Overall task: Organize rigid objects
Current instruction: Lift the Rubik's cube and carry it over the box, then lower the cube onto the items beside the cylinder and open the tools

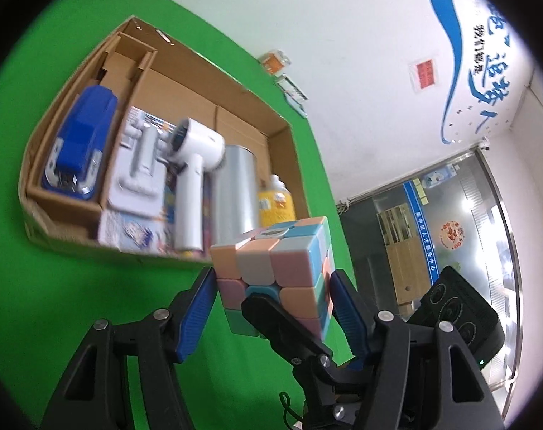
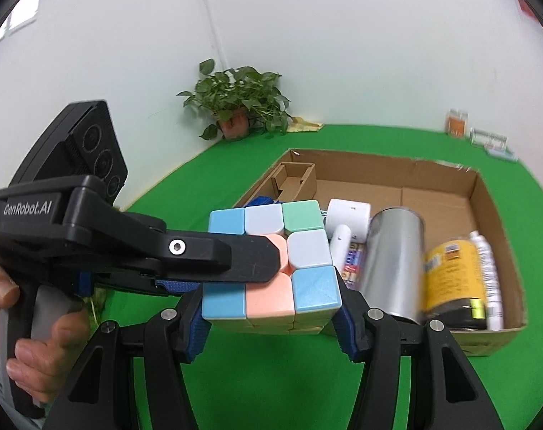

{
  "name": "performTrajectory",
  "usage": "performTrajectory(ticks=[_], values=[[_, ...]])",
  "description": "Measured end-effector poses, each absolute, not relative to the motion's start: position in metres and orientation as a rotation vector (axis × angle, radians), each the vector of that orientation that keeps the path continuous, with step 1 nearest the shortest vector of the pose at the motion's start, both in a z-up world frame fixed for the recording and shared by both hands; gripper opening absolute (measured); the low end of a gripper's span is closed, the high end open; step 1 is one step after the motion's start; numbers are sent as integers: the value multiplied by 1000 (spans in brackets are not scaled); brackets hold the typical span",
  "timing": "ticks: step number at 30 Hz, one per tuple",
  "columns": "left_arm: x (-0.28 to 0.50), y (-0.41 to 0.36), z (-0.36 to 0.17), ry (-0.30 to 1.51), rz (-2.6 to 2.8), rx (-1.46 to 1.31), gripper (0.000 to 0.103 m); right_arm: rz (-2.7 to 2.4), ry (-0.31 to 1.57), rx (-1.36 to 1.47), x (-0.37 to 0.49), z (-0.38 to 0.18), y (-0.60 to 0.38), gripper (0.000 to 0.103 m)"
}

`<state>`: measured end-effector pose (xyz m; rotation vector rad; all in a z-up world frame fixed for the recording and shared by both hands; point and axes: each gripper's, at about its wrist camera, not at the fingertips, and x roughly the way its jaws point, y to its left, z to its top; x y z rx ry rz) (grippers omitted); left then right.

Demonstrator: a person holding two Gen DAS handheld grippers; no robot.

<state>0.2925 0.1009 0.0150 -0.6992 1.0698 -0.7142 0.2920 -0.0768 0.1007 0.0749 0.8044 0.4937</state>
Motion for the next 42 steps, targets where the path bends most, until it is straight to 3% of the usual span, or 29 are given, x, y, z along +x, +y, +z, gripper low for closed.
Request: performTrajectory(ticks=[12, 15, 34, 38, 40, 42], values=[[389, 93, -33, 1268, -742, -710, 62, 402, 930, 202, 381, 30, -81, 56], [405, 86, -42, 1308, -754, -722, 62, 406, 978, 205, 394, 17, -86, 60], [422, 52, -30, 1384, -732, -561, 60, 346, 912, 116, 370, 38, -116, 61], [413, 54, -3, 1280, -665, -457, 64, 338, 890, 70, 352, 48, -120, 74], [401, 58, 16, 1190, -597, -381, 64, 329, 873, 48, 341, 51, -122, 91], [383, 64, 34, 1079, -527, -322, 64, 316, 833, 45, 328, 56, -127, 100]])
